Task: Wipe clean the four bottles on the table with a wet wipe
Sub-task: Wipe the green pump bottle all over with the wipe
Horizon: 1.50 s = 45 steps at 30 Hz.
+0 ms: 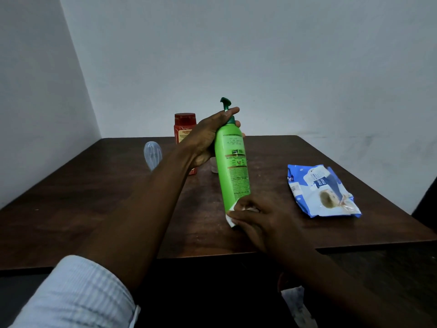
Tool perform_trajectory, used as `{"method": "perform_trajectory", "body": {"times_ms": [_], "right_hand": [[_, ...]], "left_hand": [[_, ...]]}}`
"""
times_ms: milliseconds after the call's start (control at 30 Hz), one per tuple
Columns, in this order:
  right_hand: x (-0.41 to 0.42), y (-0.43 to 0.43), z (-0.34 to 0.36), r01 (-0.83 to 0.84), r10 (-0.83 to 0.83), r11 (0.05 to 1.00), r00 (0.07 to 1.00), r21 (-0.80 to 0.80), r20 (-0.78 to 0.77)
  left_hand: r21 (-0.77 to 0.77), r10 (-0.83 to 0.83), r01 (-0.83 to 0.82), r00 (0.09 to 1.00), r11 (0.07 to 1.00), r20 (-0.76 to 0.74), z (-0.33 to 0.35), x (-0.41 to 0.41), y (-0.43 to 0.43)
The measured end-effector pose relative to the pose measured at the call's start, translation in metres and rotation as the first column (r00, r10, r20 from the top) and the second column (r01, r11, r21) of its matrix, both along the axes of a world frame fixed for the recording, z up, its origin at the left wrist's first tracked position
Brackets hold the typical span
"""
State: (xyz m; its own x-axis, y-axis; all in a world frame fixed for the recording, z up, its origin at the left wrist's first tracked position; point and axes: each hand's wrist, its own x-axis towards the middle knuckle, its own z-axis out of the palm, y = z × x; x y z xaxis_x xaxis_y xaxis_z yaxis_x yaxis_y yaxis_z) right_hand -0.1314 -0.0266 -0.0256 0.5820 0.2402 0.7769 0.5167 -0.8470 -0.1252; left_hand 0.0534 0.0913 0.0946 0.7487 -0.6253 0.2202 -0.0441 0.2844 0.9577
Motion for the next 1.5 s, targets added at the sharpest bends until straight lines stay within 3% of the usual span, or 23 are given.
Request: {"method": "perform_trajectory", "body": {"times_ms": [200,533,767,1067,1167,1333,1500], "right_hand": [[-0.013,-0.012,-0.001,-0.019,0.032,0.972,0.998,0.232,-0.054],[-0.014,-0.024,0.009,0.136,-0.008,0.871,0.965,0.472,-0.263],[-0.018,-0.011,-0.002,0.101,-0.047,0.922,0.987,0.373,-0.152],[-0.012,0.017,0.0,0.022,-0.023,0.972,1.0,0.235,-0.002],[0.0,0.018,0.019,0.034,-0.041,0.973,0.999,0.227,0.027],[0.033,0.011,0.066,0.039,-0.055,0.962,0.997,0.269,0.052],[0.061,0.005,0.11,0.1,-0.13,0.959,0.987,0.263,0.098]], "left_hand": [[-0.079,-0.014,0.011,0.999,0.997,-0.045,-0.004,-0.006,0.0],[-0.117,0.033,-0.04,0.998,0.992,-0.055,-0.008,-0.009,0.0],[-0.093,0.036,-0.041,0.998,0.995,-0.048,-0.011,-0.011,-0.006],[-0.15,-0.128,0.111,0.986,0.982,-0.107,-0.01,-0.016,-0.009],[-0.172,-0.183,0.162,0.977,0.972,-0.109,-0.007,-0.019,-0.009],[-0.21,-0.137,0.11,0.983,0.972,-0.119,-0.005,-0.025,-0.007],[-0.306,-0.239,0.185,0.959,0.934,-0.15,-0.005,-0.028,-0.002]]}}
